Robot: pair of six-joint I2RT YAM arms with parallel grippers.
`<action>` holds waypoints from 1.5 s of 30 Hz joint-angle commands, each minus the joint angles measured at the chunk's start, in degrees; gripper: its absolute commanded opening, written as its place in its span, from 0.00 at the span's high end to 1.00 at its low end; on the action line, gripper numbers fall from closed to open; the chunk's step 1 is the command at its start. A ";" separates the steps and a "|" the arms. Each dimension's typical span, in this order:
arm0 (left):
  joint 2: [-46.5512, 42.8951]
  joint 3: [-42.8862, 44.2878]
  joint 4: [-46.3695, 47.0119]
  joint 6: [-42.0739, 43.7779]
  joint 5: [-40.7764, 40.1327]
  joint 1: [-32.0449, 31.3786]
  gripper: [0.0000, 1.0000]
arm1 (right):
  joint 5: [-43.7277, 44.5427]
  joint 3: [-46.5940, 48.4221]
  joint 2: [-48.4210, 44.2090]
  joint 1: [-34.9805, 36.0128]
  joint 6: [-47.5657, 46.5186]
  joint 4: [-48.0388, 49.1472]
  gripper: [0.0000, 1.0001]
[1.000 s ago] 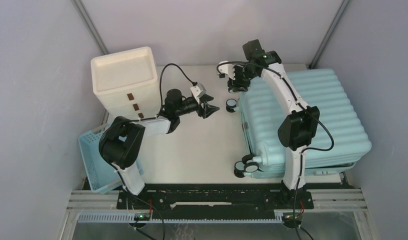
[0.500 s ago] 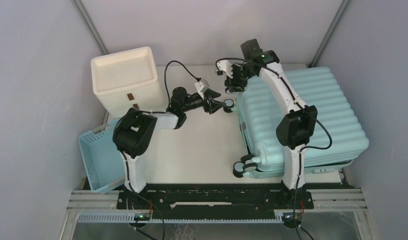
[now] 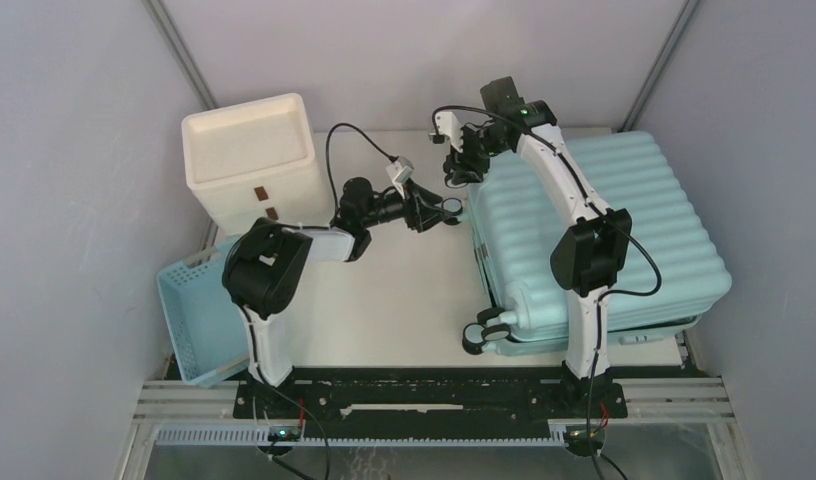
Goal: Open, take out, and arrange the luggage
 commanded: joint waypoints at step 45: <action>-27.11 -32.89 1.40 15.64 -6.19 11.15 0.36 | -17.20 -13.16 -24.17 20.15 -19.42 -19.29 0.07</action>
